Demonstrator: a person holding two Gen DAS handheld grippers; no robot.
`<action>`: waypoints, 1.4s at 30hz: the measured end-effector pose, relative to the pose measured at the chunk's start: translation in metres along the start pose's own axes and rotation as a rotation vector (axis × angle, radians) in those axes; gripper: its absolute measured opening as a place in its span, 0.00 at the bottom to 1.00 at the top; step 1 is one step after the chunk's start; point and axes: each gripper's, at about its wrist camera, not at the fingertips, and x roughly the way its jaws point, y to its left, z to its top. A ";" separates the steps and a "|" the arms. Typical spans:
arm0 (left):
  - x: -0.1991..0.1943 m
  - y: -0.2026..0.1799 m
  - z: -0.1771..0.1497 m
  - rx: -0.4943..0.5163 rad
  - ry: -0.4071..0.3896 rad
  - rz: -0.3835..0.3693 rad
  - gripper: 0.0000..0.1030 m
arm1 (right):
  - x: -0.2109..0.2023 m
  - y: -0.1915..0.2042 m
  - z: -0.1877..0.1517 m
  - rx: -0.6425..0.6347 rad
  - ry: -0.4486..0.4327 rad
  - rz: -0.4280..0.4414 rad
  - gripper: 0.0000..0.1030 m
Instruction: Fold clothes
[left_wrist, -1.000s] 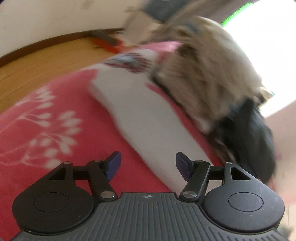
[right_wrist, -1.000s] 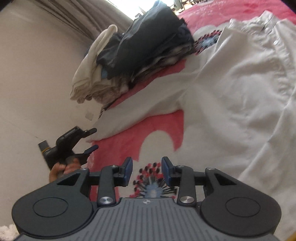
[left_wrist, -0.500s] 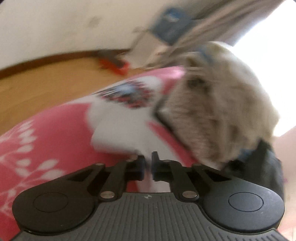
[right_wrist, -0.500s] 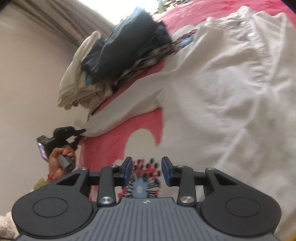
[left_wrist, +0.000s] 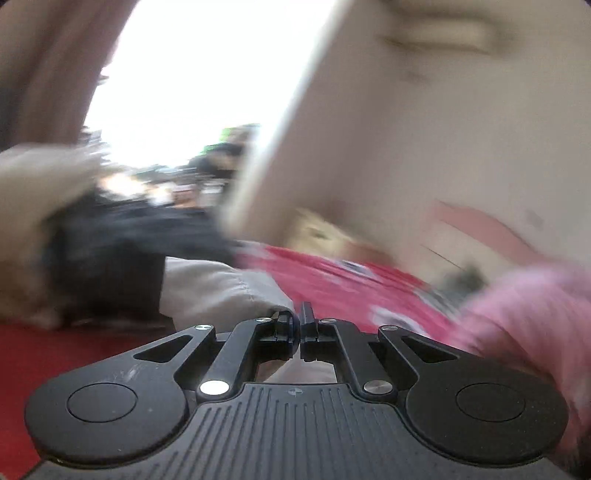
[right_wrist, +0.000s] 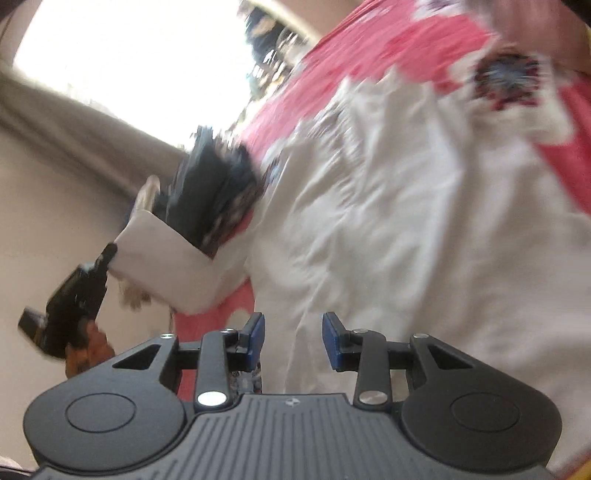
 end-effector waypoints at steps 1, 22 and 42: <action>0.003 -0.021 -0.003 0.044 0.016 -0.053 0.01 | -0.010 -0.009 0.000 0.032 -0.024 0.010 0.37; 0.047 -0.170 -0.221 0.790 0.579 -0.385 0.35 | -0.035 -0.092 0.003 0.205 -0.130 -0.070 0.44; 0.013 -0.175 -0.266 1.258 0.322 -0.557 0.44 | 0.031 -0.089 0.030 0.280 -0.024 -0.133 0.55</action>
